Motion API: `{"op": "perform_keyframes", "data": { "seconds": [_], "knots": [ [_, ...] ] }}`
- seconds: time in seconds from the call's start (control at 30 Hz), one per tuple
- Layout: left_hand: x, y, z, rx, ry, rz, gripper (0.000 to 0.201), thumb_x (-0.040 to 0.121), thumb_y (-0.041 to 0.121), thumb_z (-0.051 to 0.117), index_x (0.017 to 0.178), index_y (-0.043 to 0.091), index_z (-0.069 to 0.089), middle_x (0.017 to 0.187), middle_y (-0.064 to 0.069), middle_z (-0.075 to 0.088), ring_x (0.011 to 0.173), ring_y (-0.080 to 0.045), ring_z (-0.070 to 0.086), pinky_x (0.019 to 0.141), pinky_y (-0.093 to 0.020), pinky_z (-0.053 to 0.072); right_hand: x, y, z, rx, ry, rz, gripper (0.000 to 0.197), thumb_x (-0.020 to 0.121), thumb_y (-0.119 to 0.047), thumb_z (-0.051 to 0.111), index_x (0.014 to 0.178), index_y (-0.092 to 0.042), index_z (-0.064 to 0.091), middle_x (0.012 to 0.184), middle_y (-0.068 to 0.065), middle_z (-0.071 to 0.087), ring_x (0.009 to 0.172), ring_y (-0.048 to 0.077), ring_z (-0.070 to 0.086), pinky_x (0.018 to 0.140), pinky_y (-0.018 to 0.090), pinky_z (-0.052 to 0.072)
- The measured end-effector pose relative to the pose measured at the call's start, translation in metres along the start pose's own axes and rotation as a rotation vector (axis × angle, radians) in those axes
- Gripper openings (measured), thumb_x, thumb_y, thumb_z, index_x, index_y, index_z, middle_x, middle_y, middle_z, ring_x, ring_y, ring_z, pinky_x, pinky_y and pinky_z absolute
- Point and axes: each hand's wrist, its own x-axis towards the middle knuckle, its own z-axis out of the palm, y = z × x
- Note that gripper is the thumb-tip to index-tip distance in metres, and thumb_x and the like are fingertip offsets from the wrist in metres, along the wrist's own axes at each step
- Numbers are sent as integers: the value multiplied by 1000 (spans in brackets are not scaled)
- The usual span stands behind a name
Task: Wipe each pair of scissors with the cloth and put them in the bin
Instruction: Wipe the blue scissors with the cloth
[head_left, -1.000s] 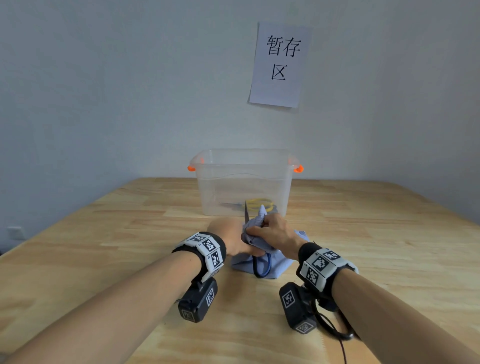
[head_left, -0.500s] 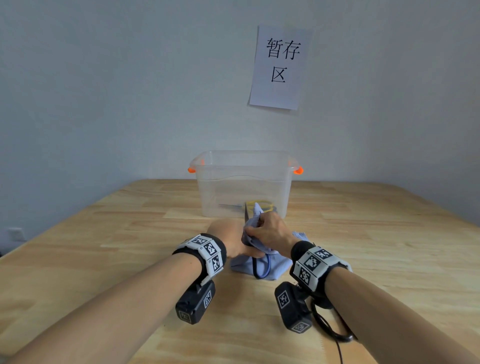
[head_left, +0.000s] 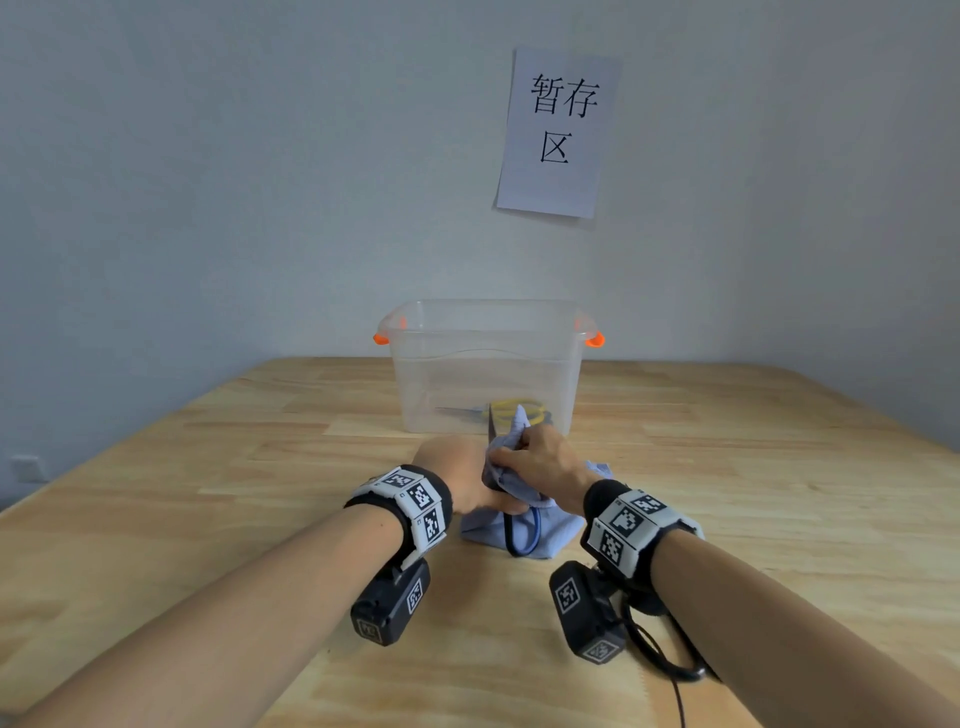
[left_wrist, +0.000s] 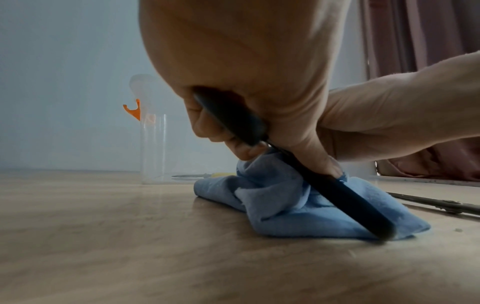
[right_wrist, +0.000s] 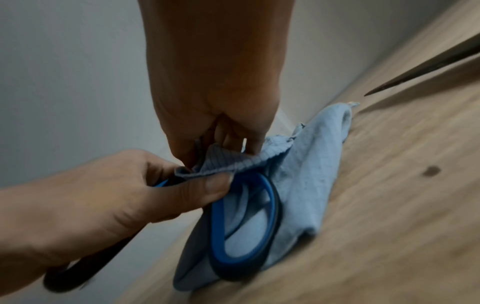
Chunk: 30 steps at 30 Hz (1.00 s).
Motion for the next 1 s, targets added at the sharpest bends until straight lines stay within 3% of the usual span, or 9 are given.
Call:
{"op": "perform_keyframes", "data": {
  "seconds": [0.13,0.23,0.4,0.5,0.57,0.67,0.77,0.9,1.0],
  "knots": [
    [-1,-1,2,6,8,-2,64,69,82,63,69,21,45,71,4,52,78,-20,55,70,-29,38,1,0,5,-37,7,-9,33,90,-24,69,87,8,67,76,13,64,72,22,61,62,31,48],
    [1,-2,4,3,10,-3,65,68,83,63,79,20,52,76,4,55,89,-23,63,71,-30,39,1,0,7,-73,10,-18,27,88,-25,70,86,2,65,78,12,65,75,22,62,66,32,50],
    [2,-5,6,-12,15,-3,67,68,85,61,88,21,61,79,4,59,92,-23,65,71,-30,39,-5,-3,4,-167,-30,-56,26,84,-19,71,65,-12,55,62,0,54,59,12,50,52,23,40],
    [3,-5,5,-25,-8,-6,62,68,84,62,84,25,55,79,4,59,91,-22,65,71,-30,40,-7,0,-4,-58,-74,-30,19,82,-16,73,71,-5,62,72,9,65,69,21,63,65,32,54],
    [3,-5,4,-30,-28,-17,67,68,83,63,90,20,60,78,4,59,86,-22,63,69,-30,40,-8,2,-12,54,-110,18,18,78,-17,76,77,-1,68,80,15,70,78,27,69,75,40,58],
    [3,-6,6,-66,-35,-53,68,67,82,65,87,17,63,70,4,56,73,-20,57,63,-30,39,-13,7,-24,96,-108,87,14,82,-10,74,73,-7,64,73,9,65,69,19,62,65,31,51],
    [-1,-8,5,-89,-19,-84,67,66,83,66,65,19,46,61,4,49,59,-16,48,55,-31,34,-17,8,-31,126,-57,131,9,85,-6,70,80,-1,66,73,12,64,61,18,60,55,26,48],
    [-10,-10,-8,-106,-2,-125,71,66,83,64,59,18,39,57,4,44,52,-14,42,49,-29,29,-22,1,-36,55,-41,172,11,90,-3,64,81,-6,58,72,8,60,58,14,56,46,19,44],
    [-15,-13,-20,-121,8,-146,71,67,83,65,60,17,37,57,4,41,50,-14,40,47,-28,27,-27,-4,-37,15,-29,210,13,90,-3,63,98,-6,53,81,8,57,68,16,56,63,30,53]
  ]
}}
